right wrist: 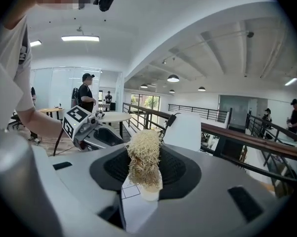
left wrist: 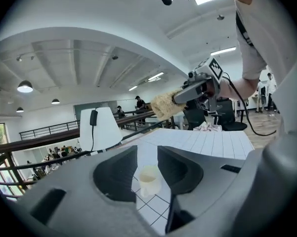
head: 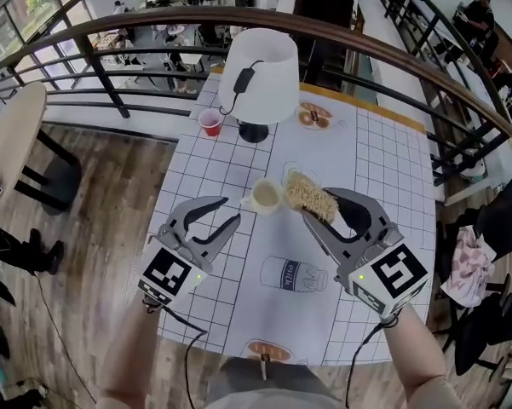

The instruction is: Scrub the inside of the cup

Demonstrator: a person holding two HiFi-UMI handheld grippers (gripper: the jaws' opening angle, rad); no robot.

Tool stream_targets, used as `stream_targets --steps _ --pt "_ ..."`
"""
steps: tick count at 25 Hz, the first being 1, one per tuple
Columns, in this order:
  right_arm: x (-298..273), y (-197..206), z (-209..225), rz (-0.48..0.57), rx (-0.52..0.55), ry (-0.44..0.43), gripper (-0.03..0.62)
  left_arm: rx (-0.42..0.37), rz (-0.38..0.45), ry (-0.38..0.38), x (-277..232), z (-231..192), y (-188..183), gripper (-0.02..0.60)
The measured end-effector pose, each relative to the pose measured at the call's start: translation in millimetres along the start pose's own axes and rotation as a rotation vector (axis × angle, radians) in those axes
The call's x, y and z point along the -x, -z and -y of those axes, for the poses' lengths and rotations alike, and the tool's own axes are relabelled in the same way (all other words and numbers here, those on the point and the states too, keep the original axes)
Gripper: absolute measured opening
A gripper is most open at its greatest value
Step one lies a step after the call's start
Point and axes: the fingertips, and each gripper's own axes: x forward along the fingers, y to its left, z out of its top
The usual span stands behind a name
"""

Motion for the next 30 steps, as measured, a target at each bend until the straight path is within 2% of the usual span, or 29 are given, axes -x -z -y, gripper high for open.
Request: stream_targets --steps 2,5,8,10,14,17,21,22,24,30 --pt "-19 11 10 -0.023 0.002 -0.008 0.141 -0.003 -0.034 0.032 -17 -1 22 0.127" --pt "-43 30 20 -0.057 0.0 -0.021 0.141 0.039 -0.082 0.063 -43 -2 61 0.13" --pt "-63 52 24 -0.095 0.006 -0.045 0.141 0.006 -0.173 0.055 -62 -2 104 0.13" --pt "-75 67 26 -0.124 0.021 -0.062 0.141 -0.001 -0.201 0.055 -75 -4 126 0.13" --pt "-91 98 33 -0.164 0.01 -0.068 0.141 0.057 -0.204 0.071 -101 -11 151 0.13" --pt "-97 117 37 -0.184 -0.012 -0.067 0.141 0.086 -0.262 0.035 -111 -12 172 0.129" --pt "-105 138 37 -0.215 -0.022 -0.088 0.141 0.096 -0.275 0.022 -120 -7 184 0.114" --pt "-107 142 37 -0.226 -0.023 -0.094 0.142 0.082 -0.27 0.016 -120 -8 185 0.077" --pt "-111 150 37 -0.258 -0.014 -0.107 0.142 0.041 -0.266 0.014 -121 -9 186 0.061" --pt "-135 168 33 -0.455 0.146 -0.219 0.143 0.04 -0.256 0.011 -121 -8 187 0.054"
